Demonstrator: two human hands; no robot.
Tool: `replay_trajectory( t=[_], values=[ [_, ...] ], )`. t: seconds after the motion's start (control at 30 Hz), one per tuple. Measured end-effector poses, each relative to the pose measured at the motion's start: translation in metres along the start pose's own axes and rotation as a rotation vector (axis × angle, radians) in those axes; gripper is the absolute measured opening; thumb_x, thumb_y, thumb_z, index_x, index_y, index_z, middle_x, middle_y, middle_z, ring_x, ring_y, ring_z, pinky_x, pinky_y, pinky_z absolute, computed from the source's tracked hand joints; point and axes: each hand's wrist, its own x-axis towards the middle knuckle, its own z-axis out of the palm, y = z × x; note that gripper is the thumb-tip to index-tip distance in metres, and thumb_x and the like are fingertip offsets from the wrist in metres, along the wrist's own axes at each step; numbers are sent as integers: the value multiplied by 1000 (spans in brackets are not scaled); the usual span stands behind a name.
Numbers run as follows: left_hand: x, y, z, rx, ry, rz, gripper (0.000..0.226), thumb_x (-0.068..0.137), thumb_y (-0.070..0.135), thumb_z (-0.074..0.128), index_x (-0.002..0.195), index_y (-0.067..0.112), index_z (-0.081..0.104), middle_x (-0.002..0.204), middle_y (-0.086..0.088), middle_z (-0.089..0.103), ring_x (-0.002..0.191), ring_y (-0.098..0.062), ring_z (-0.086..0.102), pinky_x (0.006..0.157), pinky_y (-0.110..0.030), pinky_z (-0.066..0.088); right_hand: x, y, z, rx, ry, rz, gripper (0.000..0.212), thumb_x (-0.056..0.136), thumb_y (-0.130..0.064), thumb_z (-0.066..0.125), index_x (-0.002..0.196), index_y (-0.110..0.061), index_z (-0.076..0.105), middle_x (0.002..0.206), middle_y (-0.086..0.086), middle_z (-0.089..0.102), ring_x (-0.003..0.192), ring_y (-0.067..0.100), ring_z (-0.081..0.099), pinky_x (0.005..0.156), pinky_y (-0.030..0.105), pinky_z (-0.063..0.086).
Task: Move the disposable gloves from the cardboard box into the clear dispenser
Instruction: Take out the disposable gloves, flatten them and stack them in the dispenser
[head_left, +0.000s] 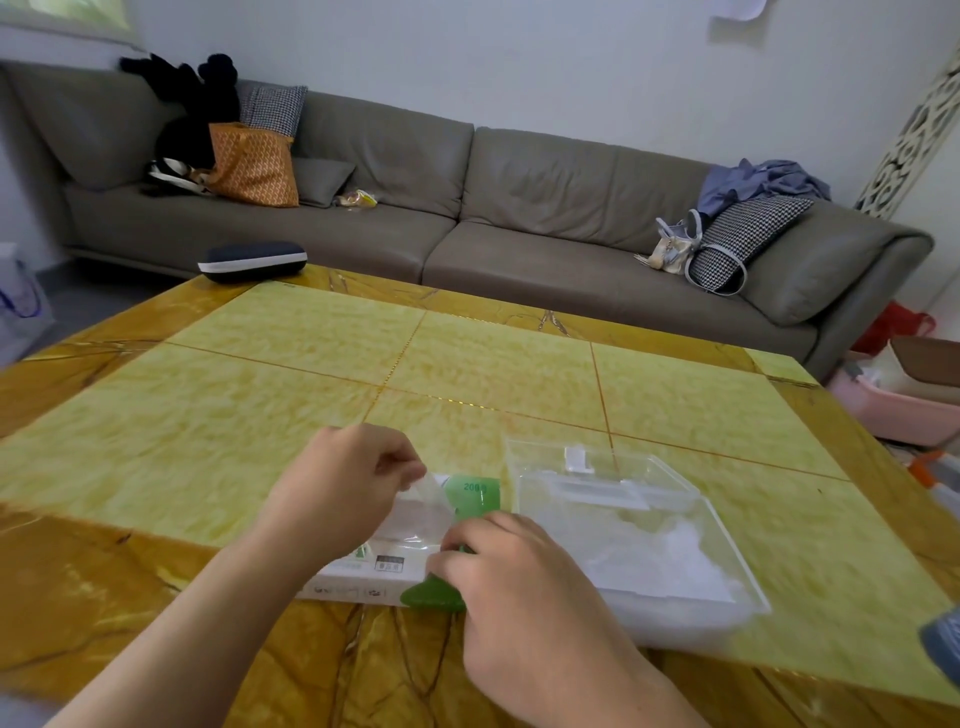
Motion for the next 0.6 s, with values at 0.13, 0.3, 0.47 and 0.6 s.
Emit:
replay_trajectory(
  t=[0.13, 0.3, 0.47, 0.6],
  values=[
    [2, 5, 3, -56, 34, -50, 24, 99, 30, 66, 75, 32, 72, 68, 18, 71, 59, -14, 67, 62, -44, 60, 0, -1, -2, -15, 1, 1, 48, 92, -3, 51, 133, -21, 67, 129, -6, 56, 124, 19, 39, 110, 34, 41],
    [5, 11, 8, -165, -50, -136, 30, 104, 30, 59, 77, 25, 71, 67, 9, 72, 63, -2, 68, 59, -24, 52, 1, -7, -5, 8, -20, 31, 60, 90, -4, 62, 145, -22, 49, 148, -3, 42, 135, 21, 34, 115, 38, 40],
    [11, 11, 13, -316, -64, -225, 40, 106, 35, 54, 75, 16, 71, 59, 5, 67, 51, -3, 58, 58, -23, 46, 1, -16, 1, -50, -58, 39, 61, 85, -6, 68, 141, -19, 48, 144, 3, 41, 136, 26, 32, 110, 39, 40],
    [15, 12, 9, -564, 5, -370, 43, 105, 39, 57, 78, 9, 72, 57, 3, 61, 48, -9, 50, 57, -24, 42, 1, -17, 0, -49, -38, 68, 60, 87, -6, 67, 142, -20, 49, 146, 4, 38, 135, 28, 34, 107, 42, 42]
  ],
)
